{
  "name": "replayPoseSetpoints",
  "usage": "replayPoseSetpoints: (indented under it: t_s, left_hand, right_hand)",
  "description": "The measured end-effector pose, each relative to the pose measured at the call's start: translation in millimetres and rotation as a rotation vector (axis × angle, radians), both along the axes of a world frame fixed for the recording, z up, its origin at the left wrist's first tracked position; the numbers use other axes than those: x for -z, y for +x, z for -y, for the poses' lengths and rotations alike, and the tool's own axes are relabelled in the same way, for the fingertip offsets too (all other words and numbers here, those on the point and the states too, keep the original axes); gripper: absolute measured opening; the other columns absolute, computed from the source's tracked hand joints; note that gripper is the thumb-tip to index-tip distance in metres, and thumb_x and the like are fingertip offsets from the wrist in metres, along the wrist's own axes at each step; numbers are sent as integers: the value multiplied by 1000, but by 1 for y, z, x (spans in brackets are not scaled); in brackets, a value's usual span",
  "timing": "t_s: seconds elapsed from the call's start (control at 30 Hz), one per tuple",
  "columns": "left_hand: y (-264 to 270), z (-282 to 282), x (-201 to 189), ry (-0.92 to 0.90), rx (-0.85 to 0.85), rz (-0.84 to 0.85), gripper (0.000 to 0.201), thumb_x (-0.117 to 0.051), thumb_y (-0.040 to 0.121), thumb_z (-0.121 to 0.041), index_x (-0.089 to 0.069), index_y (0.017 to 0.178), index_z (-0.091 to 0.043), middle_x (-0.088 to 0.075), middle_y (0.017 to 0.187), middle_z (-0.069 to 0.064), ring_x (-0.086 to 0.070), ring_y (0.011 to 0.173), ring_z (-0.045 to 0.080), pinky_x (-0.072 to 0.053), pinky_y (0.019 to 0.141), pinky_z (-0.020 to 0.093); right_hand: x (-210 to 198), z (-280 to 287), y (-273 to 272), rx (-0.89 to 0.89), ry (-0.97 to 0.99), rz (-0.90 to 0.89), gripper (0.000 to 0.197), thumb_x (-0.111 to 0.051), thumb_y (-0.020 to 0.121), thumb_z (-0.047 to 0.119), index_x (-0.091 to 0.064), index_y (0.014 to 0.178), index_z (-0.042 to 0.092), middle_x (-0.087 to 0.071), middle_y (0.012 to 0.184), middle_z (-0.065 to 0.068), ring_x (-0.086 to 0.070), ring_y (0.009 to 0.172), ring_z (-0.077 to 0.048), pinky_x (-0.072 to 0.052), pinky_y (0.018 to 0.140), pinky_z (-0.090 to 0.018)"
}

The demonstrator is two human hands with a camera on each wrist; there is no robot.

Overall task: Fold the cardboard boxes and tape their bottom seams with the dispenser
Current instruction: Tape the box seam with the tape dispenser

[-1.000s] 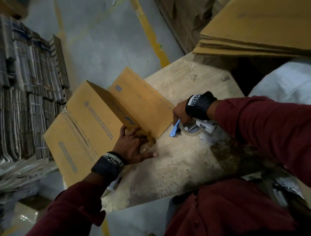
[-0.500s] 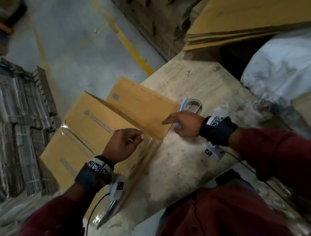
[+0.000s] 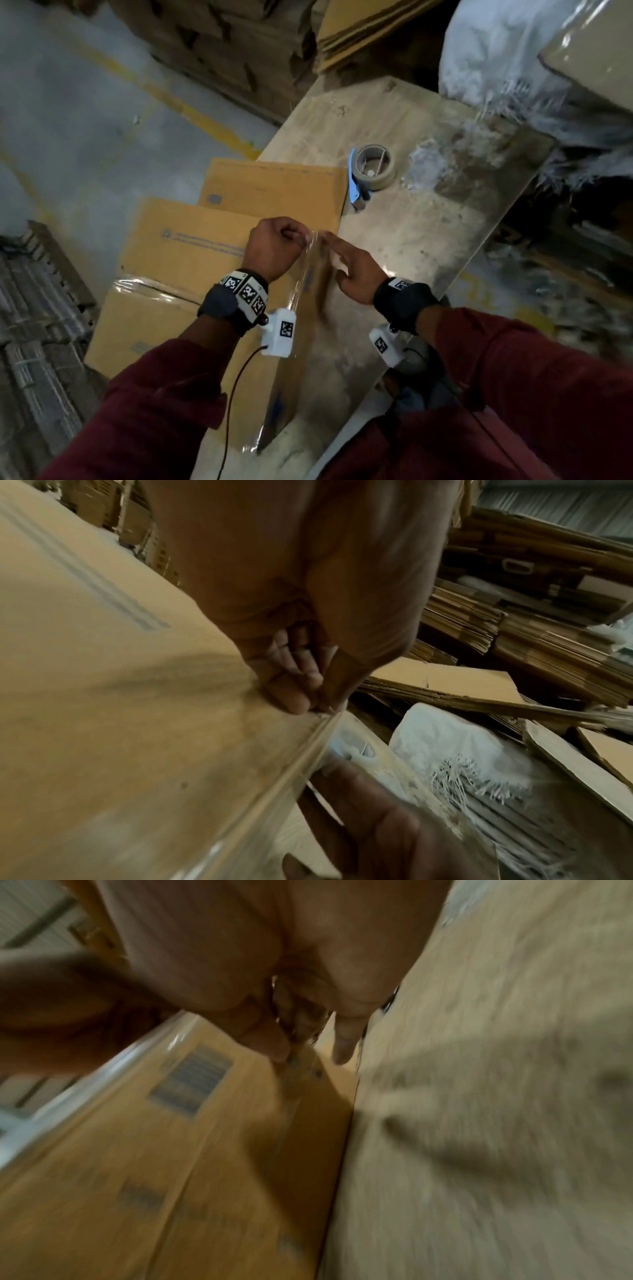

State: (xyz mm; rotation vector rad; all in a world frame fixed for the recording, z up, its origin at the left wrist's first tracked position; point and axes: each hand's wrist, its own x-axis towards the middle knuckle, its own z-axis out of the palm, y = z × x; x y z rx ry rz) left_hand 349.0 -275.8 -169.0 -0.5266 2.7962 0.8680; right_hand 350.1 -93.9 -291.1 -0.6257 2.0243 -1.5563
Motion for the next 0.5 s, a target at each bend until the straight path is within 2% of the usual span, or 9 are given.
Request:
replayPoseSetpoints:
  t_s: [0.07,0.1,0.17,0.23,0.33,0.37,0.43,0.47,0.5]
  left_hand:
    - [-1,0,3,19,-6,3,15,-78,83,-19,-76,73,-30,-73,67,-10,-67,64,7,-59,69,30]
    - [-1,1,4,16,-6,1,13,-80,82,-20,-76,74,-29,-74,68,-9,-67,63,7,-59,69,30]
    - [-2,1,4,6,-1,-5,15,-80,83,-19,-75,73,-29,-73,67,-9,-67,63,7,-59,68,30]
    - [-1,0,3,-11,9,-14,16,-77,83,-17,-74,74,-29,-73,67,-11,-68,64,7,-58,65,28]
    - [2,-2,0,-26,16,6,11,-77,84,-18,-74,78,-28,-73,70,-9,-69,66,5,-58,66,26]
    - [2,-2,0,-19,12,6,10,-77,84,-19,-74,79,-27,-73,71,-9,-69,68,6,-59,68,27]
    - [3,-3,-2,7,3,4,7,-78,85,-19,-75,82,-25,-74,72,-8,-71,71,8,-61,71,29]
    - [4,-3,-2,9,2,3,6,-78,85,-20,-76,83,-24,-74,73,-8,-71,72,8,-60,72,29]
    - [4,-4,-2,10,4,-1,5,-78,85,-20,-76,83,-24,-74,73,-8,-71,72,8,-60,72,29]
  right_hand:
    - [10,7,15,5,11,-102,93,-48,74,0,-18,161,7,-16,168,-12,-20,153,-19,-29,121,-33]
    - [12,13,22,10,53,-134,96,-45,71,6,-13,161,7,-9,169,-13,-17,155,-23,-31,120,-35]
    - [13,26,33,28,142,-177,102,-45,68,15,-7,162,8,2,170,-13,-15,156,-30,-41,114,-46]
    - [6,35,42,46,226,-185,104,-50,69,19,-4,162,9,5,170,-15,-16,154,-37,-44,108,-54]
    - [-3,28,54,34,263,-191,100,-58,74,11,-11,163,11,-5,168,-21,-15,153,-40,-32,117,-54]
    - [-1,21,56,27,264,-207,95,-56,75,13,-18,162,16,-10,168,-19,-19,152,-41,-33,117,-53]
    - [0,9,53,83,217,-215,72,-53,85,28,-38,156,29,-25,165,-11,-35,144,-38,-41,112,-50]
    - [-4,5,48,151,165,-162,58,-54,93,44,-47,150,33,-33,162,-7,-41,141,-32,-43,111,-47]
    - [-10,3,40,234,99,-50,60,-57,93,62,-51,146,34,-40,158,-1,-44,139,-23,-43,111,-41]
